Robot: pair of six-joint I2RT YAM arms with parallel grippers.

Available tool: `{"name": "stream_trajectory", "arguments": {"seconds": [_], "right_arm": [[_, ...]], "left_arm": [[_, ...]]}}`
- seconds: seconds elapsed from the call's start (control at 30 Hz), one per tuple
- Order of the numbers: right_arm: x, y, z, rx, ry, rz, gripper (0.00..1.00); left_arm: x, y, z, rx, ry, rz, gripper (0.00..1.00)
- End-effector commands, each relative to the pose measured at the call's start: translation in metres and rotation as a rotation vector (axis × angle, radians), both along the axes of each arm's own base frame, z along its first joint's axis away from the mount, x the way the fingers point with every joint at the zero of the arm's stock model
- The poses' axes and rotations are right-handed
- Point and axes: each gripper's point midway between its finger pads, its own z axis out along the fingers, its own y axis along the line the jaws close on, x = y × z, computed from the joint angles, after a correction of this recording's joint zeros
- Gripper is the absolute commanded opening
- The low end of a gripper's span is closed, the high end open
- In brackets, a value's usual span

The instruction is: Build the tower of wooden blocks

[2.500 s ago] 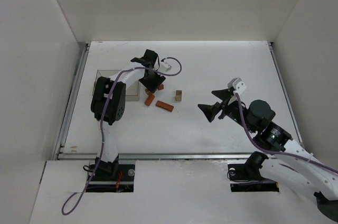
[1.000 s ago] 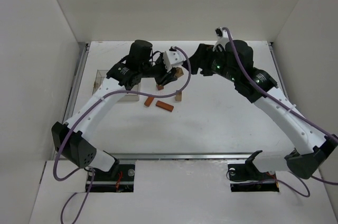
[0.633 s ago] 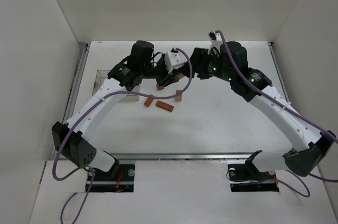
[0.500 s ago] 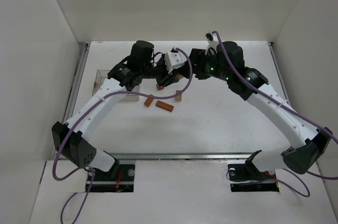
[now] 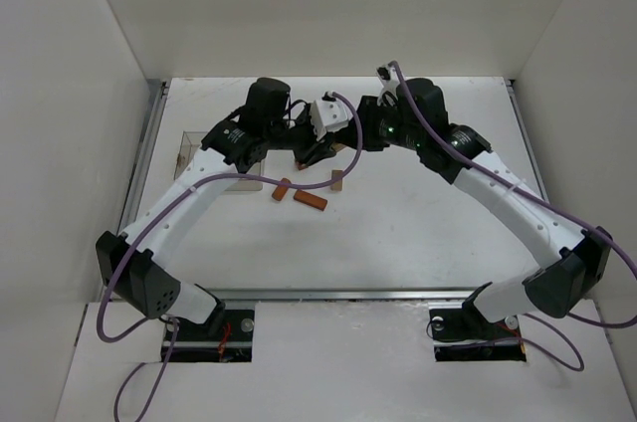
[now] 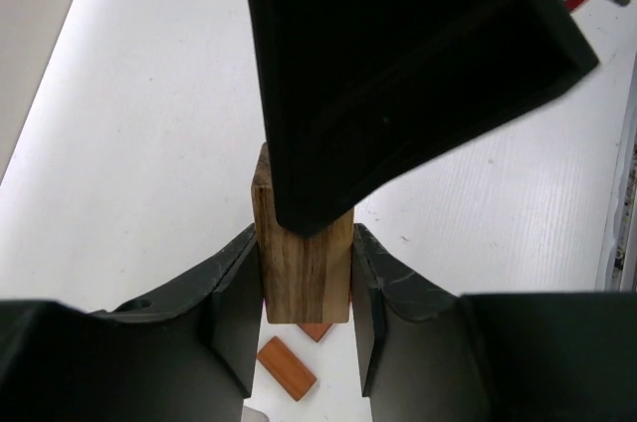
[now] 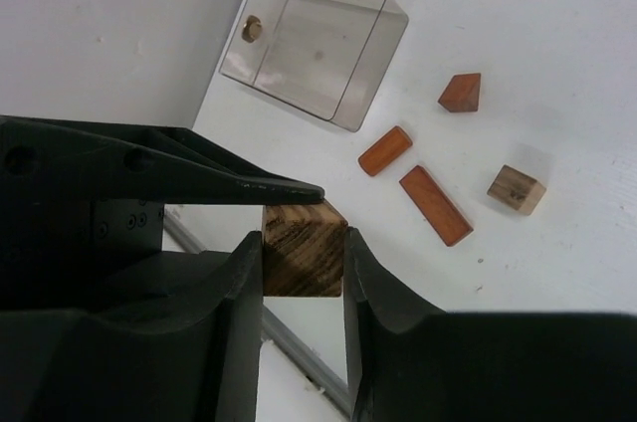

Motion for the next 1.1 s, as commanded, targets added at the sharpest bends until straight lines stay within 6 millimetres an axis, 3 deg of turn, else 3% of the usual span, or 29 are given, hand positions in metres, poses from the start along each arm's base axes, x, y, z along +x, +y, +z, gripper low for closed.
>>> {"name": "stream_trajectory", "arguments": {"seconds": [0.0,0.2,0.27,0.33,0.4,0.43,0.5,0.57,0.7,0.73,0.87,1.0,1.07], "right_arm": [[-0.003,0.013,0.009,0.051,-0.024,0.071,0.26],[-0.008,0.019,0.005,0.059,-0.019,0.12,0.12],[-0.01,0.02,0.011,0.072,-0.034,0.129,0.01],[-0.011,0.019,0.013,0.078,-0.043,0.129,0.0],[-0.011,0.016,0.012,0.074,-0.044,0.119,0.0],[-0.013,0.015,0.018,0.085,-0.06,0.119,0.0],[-0.01,0.011,0.019,0.077,-0.067,0.091,0.0],[-0.008,0.004,0.017,0.05,-0.07,0.055,0.0],[0.002,-0.019,0.008,-0.022,-0.06,-0.078,0.0],[0.014,-0.035,0.002,-0.066,-0.062,-0.173,0.0],[0.027,-0.082,-0.028,-0.259,-0.016,-0.397,0.0],[0.029,-0.11,-0.079,-0.485,0.083,-0.48,0.0],[0.033,-0.113,-0.106,-0.556,0.119,-0.493,0.0]], "left_arm": [[-0.013,-0.002,0.04,-0.075,-0.084,-0.04,0.0],[-0.008,-0.001,0.043,-0.079,-0.106,-0.024,0.0],[-0.007,0.0,0.039,-0.072,-0.094,-0.009,0.1],[-0.005,0.001,0.039,-0.067,-0.097,0.0,0.28],[-0.001,0.003,0.034,-0.057,-0.1,0.019,0.38],[-0.001,0.002,0.032,-0.062,-0.091,0.024,0.51],[0.004,0.004,0.033,-0.061,-0.095,0.059,0.68],[0.006,0.006,0.027,-0.047,-0.09,0.075,0.98],[0.011,0.018,0.019,-0.01,-0.1,0.141,1.0],[0.01,0.021,0.012,0.001,-0.093,0.149,1.0],[0.001,0.041,-0.004,0.045,-0.103,0.203,1.0],[0.003,0.068,-0.033,0.068,-0.07,0.38,1.0],[0.009,0.092,-0.055,0.09,-0.045,0.553,1.0]]}}
